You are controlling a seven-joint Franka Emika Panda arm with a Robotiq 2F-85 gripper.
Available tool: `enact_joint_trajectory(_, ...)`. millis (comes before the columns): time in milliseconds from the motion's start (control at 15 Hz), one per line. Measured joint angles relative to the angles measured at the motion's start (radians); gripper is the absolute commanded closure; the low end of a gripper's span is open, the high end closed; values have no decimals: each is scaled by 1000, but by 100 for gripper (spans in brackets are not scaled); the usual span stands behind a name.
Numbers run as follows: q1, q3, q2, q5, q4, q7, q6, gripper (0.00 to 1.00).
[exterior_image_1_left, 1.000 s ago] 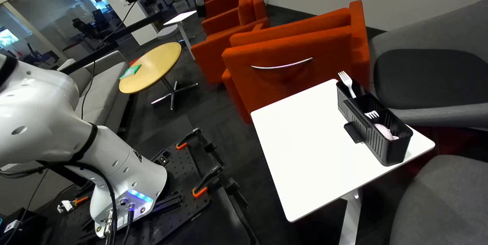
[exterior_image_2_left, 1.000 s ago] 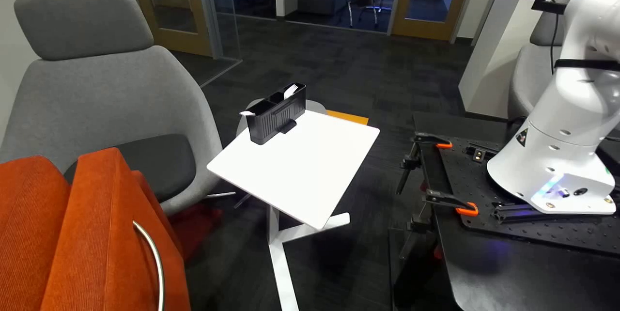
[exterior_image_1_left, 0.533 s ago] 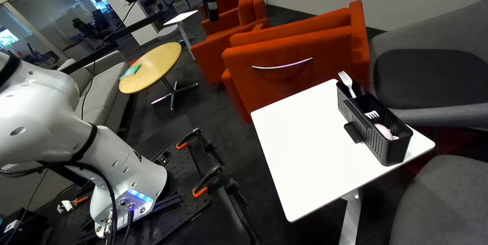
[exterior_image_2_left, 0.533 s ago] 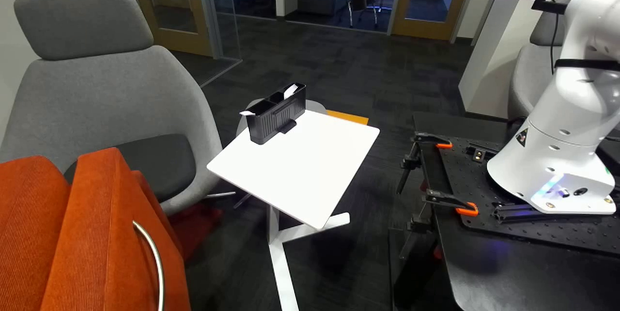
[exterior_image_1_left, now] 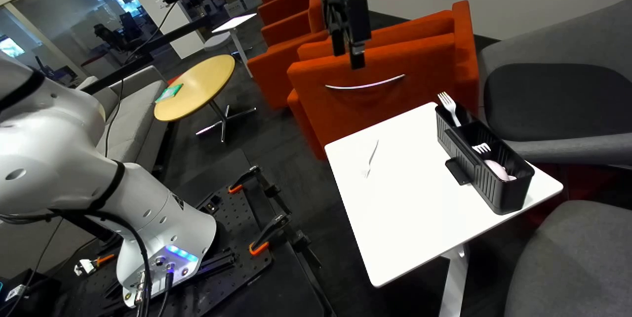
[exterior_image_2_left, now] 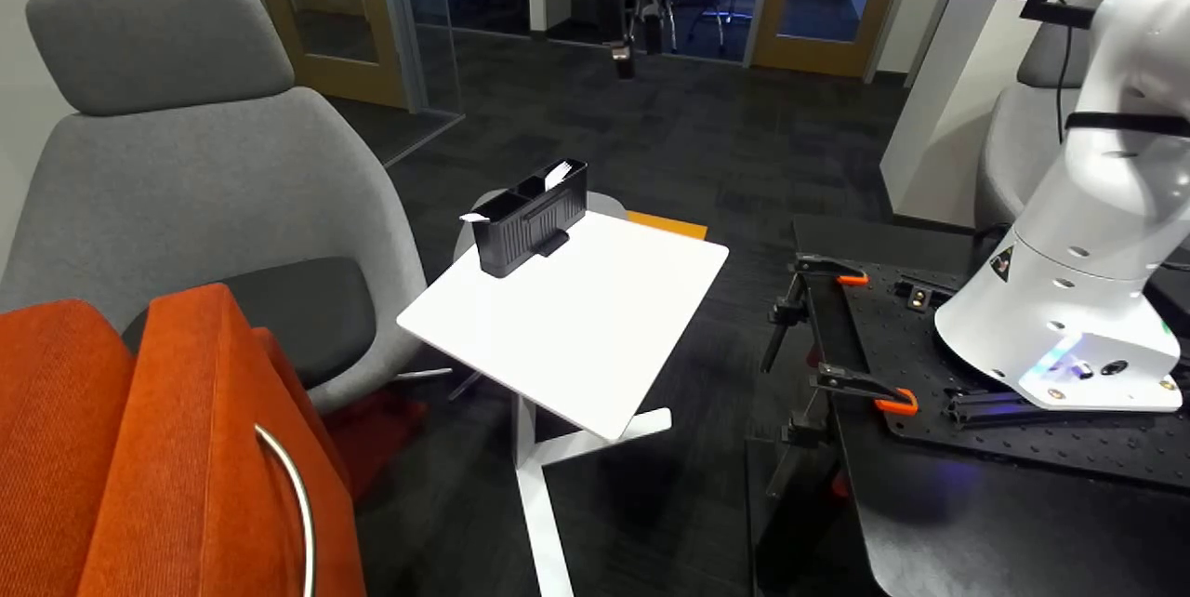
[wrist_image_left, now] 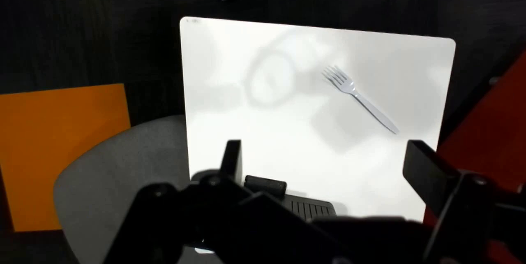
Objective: Move the cutlery holder forwards
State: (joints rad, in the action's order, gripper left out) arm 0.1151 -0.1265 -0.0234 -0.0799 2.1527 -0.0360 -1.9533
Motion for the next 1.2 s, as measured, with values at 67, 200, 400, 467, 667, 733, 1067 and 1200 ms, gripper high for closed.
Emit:
enact_joint_trajectory(67,6,-5,29,0,-6,1,-17,0)
enact_joint_trajectory(200,10,-6,76,-36,-31,-71,-18,0)
enact_joint_trajectory(400,8,-5,93,-43,-49,-93,-17,0)
enact_joint_trajectory(467,7,-5,93,-43,-51,-93,-17,0)
enact_joint_trajectory(667,10,-5,101,-29,-51,-84,-17,0)
enact_joint_trajectory(733,12,-5,111,-19,-47,-61,-43,0)
enact_joint_trajectory(1067,34,-19,243,-24,-33,12,-342,0)
enact_joint_trajectory(1200,44,-23,311,-18,-34,13,-470,0)
